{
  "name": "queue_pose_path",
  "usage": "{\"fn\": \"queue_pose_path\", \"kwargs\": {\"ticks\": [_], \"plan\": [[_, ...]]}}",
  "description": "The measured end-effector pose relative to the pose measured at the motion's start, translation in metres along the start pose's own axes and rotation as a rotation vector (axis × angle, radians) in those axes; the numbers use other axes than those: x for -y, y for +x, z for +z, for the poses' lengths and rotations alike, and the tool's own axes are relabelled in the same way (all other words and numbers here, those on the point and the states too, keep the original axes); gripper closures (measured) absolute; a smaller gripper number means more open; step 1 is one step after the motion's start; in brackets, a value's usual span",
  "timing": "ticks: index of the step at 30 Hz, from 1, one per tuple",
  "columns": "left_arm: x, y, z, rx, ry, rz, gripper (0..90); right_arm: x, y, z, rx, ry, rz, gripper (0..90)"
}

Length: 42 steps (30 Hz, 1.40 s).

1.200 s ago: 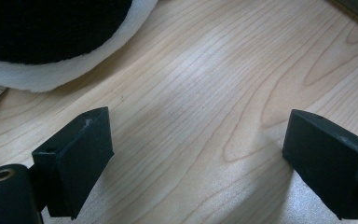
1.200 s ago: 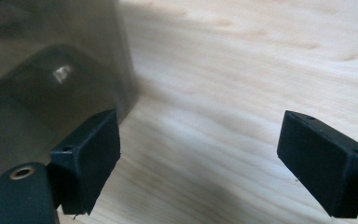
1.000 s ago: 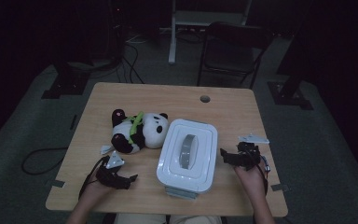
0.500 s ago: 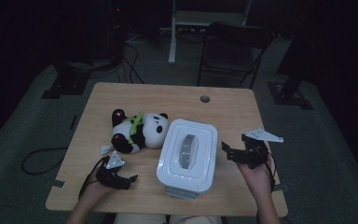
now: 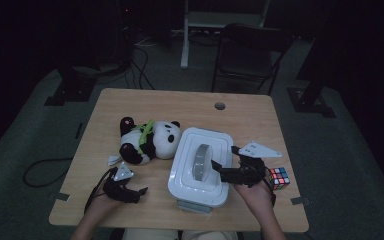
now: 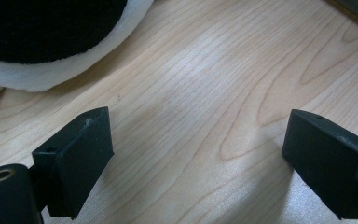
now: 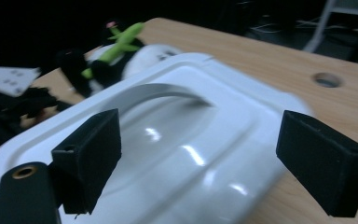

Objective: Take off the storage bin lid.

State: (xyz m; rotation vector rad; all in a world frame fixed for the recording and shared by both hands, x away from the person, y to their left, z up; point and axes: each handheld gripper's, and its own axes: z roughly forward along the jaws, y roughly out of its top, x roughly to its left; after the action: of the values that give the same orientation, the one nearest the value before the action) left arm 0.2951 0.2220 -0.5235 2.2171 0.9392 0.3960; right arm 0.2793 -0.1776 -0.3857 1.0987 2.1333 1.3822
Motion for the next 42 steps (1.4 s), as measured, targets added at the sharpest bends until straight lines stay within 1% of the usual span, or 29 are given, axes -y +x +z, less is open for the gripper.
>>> {"fn": "queue_pose_path", "kwargs": {"ticks": [1,2,3,5,6,7,9,12,13,17,19,20,21,22,23,25,26,27,29,30,31,32,33,34,35,36,38,40,42], "plan": [[0.000,0.000,0.000,0.000,0.000,0.000,9.2,0.001,0.006,0.005,-0.030,-0.003,-0.002,13.9],[0.000,0.000,0.000,-0.001,-0.001,0.000,9.2,0.001,0.006,0.005,-0.030,-0.003,-0.002,13.9],[0.000,0.000,0.000,-0.001,-0.001,0.000,9.2,0.001,0.012,0.010,-0.060,0.008,-0.008,13.9],[0.000,0.000,0.000,-0.001,-0.001,0.000,9.2,0.002,0.016,0.015,-0.085,0.018,-0.010,14.0],[0.000,0.000,0.000,-0.001,-0.001,0.000,9.3,0.002,0.016,0.015,-0.085,0.018,-0.010,14.0],[0.000,0.000,0.000,-0.001,-0.001,0.000,9.3,0.003,0.022,0.020,-0.098,0.029,-0.022,16.0],[0.000,0.000,0.000,-0.001,-0.001,0.000,9.3,0.003,0.024,0.023,-0.108,0.042,-0.031,16.0],[0.000,0.000,0.000,0.000,0.000,0.000,9.3,0.005,0.033,0.032,-0.100,0.085,-0.070,15.9],[0.000,0.000,0.000,0.000,0.000,0.000,9.2,0.005,0.035,0.033,-0.096,0.082,-0.076,15.9],[0.000,0.000,0.000,0.000,0.000,0.000,9.3,0.006,0.039,0.036,-0.098,0.088,-0.094,16.2],[0.000,0.000,0.000,0.000,0.000,0.000,9.2,0.006,0.039,0.039,-0.114,0.130,-0.092,17.3],[0.000,0.000,0.000,0.000,0.000,0.000,9.3,0.006,0.039,0.039,-0.114,0.132,-0.099,17.4],[0.000,0.000,0.000,0.000,0.000,0.000,9.2,0.007,0.040,0.039,-0.103,0.126,-0.106,22.6],[0.000,0.000,0.000,0.000,0.000,0.000,9.3,0.007,0.040,0.038,-0.117,0.132,-0.124,28.4],[0.000,0.000,0.000,0.000,0.000,0.000,9.3,0.007,0.041,0.039,-0.125,0.135,-0.132,28.2],[0.000,0.000,0.000,0.000,0.000,0.000,9.2,0.008,0.042,0.039,-0.140,0.144,-0.143,31.0],[0.000,0.000,0.000,0.000,0.000,0.000,9.2,0.008,0.042,0.039,-0.140,0.144,-0.143,31.0],[0.000,0.000,0.000,0.000,0.000,0.000,9.3,0.008,0.044,0.040,-0.132,0.144,-0.159,34.0],[0.000,0.000,0.000,0.000,0.000,0.000,9.2,0.008,0.044,0.040,-0.134,0.143,-0.159,34.1],[0.000,0.000,0.000,0.000,0.000,0.000,9.2,0.008,0.043,0.040,-0.142,0.146,-0.159,36.8],[0.000,0.000,0.000,0.000,0.000,0.000,9.3,0.008,0.042,0.040,-0.157,0.144,-0.160,42.3],[0.000,0.000,0.000,0.000,0.000,0.000,9.3,0.008,0.042,0.040,-0.163,0.143,-0.161,43.6],[0.000,0.000,0.000,0.000,0.000,0.000,9.3,0.008,0.042,0.040,-0.184,0.142,-0.171,48.9],[0.000,0.000,0.000,0.000,0.000,0.000,9.3,0.008,0.042,0.040,-0.184,0.142,-0.171,48.9],[0.000,0.000,0.000,0.000,0.000,0.000,9.2,0.008,0.042,0.040,-0.199,0.139,-0.165,53.3],[0.000,0.000,0.000,0.000,0.000,0.000,9.3,0.008,0.042,0.041,-0.215,0.136,-0.165,54.9],[0.000,0.000,0.000,0.000,0.000,-0.001,9.3,0.009,0.042,0.041,-0.207,0.129,-0.167,59.9],[0.000,0.000,0.000,0.000,0.000,0.000,9.2,0.010,0.040,0.041,-0.222,0.131,-0.155,61.0],[0.000,0.000,0.000,0.000,0.000,0.000,9.2,0.010,0.040,0.041,-0.224,0.127,-0.156,61.6]]}}
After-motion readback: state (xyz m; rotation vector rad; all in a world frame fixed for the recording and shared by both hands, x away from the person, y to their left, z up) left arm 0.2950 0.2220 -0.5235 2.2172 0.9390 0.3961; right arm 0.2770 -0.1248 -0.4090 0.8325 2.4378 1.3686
